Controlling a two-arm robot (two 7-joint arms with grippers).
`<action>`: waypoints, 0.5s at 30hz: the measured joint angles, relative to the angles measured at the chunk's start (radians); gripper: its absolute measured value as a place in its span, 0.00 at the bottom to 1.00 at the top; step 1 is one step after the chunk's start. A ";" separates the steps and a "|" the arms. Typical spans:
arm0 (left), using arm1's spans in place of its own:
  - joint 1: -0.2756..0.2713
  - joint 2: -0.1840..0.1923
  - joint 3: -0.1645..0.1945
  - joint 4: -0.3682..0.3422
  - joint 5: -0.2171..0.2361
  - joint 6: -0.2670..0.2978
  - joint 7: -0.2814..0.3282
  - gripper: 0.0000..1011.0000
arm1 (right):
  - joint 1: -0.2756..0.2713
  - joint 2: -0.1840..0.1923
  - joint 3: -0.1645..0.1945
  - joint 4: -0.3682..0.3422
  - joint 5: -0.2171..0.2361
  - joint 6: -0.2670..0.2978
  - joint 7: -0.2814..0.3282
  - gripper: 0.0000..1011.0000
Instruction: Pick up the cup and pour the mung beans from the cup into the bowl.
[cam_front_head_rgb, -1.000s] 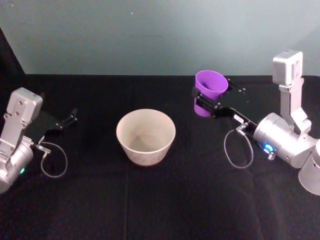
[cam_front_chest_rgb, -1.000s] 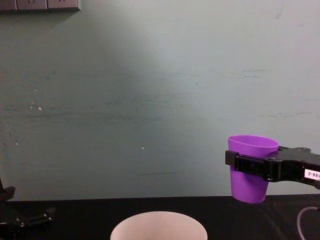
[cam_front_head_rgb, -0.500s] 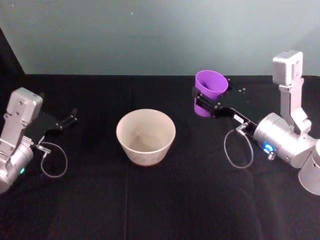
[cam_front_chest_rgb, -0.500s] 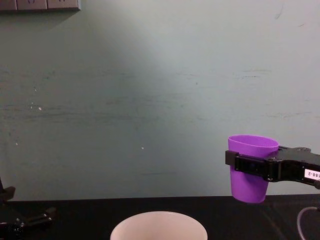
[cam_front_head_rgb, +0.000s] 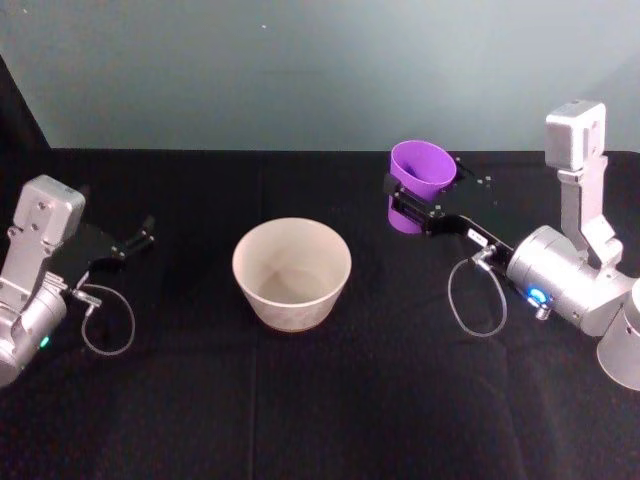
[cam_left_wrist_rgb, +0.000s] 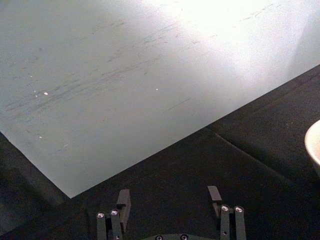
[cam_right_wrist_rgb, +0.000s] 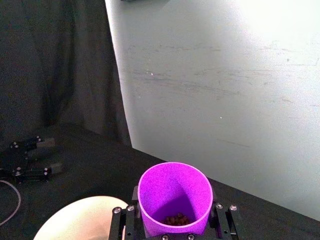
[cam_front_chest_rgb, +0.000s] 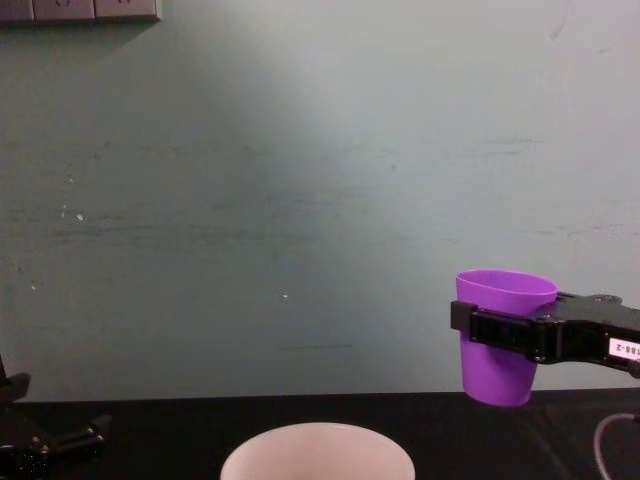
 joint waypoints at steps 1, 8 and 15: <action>0.000 0.000 0.000 0.000 0.000 0.000 0.000 0.99 | 0.000 0.000 0.000 0.000 0.000 0.000 0.000 0.72; 0.000 0.000 0.000 0.000 0.000 0.000 0.000 0.99 | 0.000 0.000 0.000 0.000 0.000 0.000 0.000 0.72; 0.000 0.000 0.000 0.000 0.000 0.000 0.000 0.99 | 0.000 0.000 0.000 0.000 0.000 0.000 0.000 0.72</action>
